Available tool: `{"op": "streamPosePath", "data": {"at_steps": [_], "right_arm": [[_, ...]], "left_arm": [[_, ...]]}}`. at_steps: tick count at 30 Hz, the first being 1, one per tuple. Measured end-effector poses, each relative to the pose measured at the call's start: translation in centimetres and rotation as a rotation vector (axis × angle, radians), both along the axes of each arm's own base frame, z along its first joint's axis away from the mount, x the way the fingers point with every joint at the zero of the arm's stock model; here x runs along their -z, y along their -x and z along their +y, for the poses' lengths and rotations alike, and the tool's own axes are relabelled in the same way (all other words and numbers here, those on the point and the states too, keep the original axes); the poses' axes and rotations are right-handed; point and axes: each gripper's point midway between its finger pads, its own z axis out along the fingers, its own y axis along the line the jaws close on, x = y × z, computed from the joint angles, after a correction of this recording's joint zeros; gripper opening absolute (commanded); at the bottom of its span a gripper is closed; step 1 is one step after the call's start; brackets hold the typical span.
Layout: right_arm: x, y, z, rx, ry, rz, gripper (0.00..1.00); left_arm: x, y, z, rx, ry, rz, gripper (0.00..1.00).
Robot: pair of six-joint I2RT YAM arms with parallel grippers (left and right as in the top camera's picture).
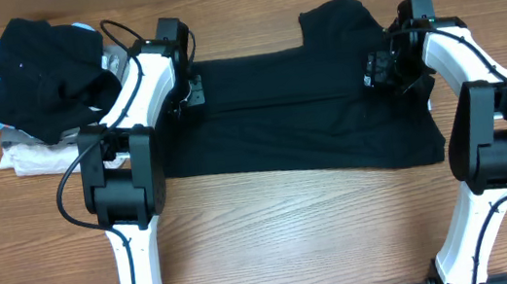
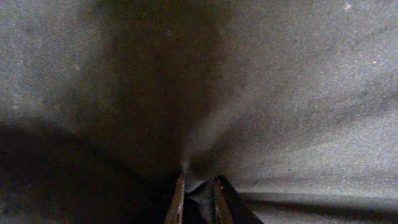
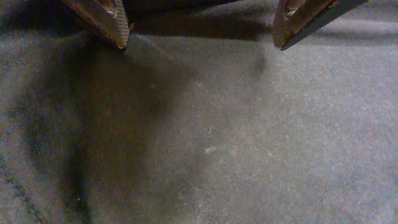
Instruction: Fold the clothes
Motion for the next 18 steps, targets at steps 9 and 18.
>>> {"op": "streamPosePath", "data": {"at_steps": [9,18], "right_arm": [[-0.6,0.8,-2.9,0.100,-0.059,0.016,0.82],[-8.2,-5.5,-3.7,0.007,-0.004,-0.211,0.86]], "left_arm": [[-0.5,-0.6,-0.6,0.010,0.021,0.034,0.40],[-4.0,-6.3,-1.5,0.038,0.048,-0.142,0.72]]}}
